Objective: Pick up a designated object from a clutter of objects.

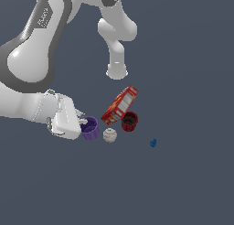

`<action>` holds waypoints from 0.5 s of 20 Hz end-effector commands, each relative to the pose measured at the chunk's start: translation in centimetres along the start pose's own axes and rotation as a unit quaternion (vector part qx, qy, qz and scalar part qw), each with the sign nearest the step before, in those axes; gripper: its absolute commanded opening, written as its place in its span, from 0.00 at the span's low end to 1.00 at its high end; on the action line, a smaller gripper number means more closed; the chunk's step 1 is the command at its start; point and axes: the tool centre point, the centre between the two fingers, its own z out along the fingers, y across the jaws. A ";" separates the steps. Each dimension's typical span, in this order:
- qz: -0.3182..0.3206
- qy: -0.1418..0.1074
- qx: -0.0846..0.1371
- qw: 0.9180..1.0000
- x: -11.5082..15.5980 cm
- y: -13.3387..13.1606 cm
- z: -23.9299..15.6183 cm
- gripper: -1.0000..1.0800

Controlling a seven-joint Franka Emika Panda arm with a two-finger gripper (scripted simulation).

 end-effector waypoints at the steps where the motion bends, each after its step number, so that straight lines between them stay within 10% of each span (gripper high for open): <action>1: 0.000 0.000 0.000 1.000 -1.3 0.6 -2.6 0.00; 10: 0.000 0.000 -0.002 1.000 -5.5 2.3 -11.4 0.00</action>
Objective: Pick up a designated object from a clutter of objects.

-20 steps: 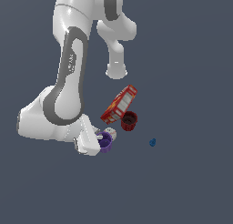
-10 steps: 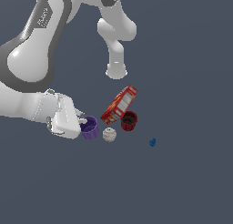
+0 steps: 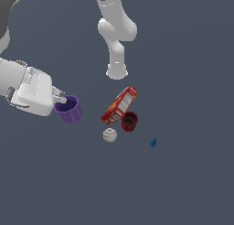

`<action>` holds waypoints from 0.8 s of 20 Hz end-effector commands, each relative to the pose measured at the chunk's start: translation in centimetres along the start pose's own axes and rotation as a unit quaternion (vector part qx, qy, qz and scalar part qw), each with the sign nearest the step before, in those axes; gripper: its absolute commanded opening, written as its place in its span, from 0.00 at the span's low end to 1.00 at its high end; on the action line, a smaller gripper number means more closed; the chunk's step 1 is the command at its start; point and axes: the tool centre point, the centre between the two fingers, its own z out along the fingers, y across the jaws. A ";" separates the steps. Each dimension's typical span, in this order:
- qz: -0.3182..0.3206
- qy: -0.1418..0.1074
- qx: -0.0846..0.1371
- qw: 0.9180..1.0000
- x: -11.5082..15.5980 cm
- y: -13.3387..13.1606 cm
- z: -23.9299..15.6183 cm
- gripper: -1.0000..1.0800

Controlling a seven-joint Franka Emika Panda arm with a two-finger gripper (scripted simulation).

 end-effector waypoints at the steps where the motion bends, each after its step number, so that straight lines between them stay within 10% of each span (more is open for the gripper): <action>1: 0.000 0.000 0.000 1.000 -1.2 0.5 -2.4 0.00; 16: -0.002 -0.001 0.000 1.000 -5.2 2.0 -11.5 0.00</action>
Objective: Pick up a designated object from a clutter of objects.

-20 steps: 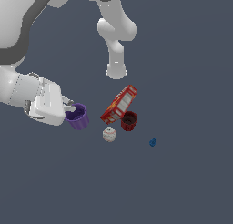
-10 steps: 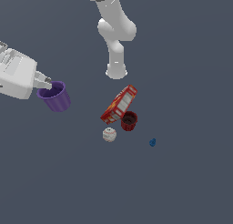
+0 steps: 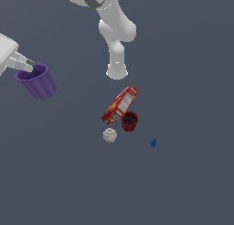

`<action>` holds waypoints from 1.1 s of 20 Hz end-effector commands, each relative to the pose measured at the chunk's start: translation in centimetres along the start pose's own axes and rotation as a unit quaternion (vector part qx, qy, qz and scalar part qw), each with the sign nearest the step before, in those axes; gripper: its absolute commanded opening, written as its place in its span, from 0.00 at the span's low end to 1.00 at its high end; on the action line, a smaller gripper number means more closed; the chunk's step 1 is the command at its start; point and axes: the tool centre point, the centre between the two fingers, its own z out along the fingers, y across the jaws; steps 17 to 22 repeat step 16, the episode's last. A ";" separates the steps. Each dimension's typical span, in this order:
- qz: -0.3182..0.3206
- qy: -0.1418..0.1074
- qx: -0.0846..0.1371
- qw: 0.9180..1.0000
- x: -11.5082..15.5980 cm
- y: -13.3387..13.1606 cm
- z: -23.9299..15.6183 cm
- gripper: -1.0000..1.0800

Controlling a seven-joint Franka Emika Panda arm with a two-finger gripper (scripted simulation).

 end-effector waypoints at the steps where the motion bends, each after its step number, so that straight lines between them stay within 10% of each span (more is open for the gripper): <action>1: -0.001 0.000 0.000 1.000 -0.4 0.1 -0.9 0.00; 22: -0.001 -0.001 0.001 1.000 -1.1 0.2 -2.6 0.00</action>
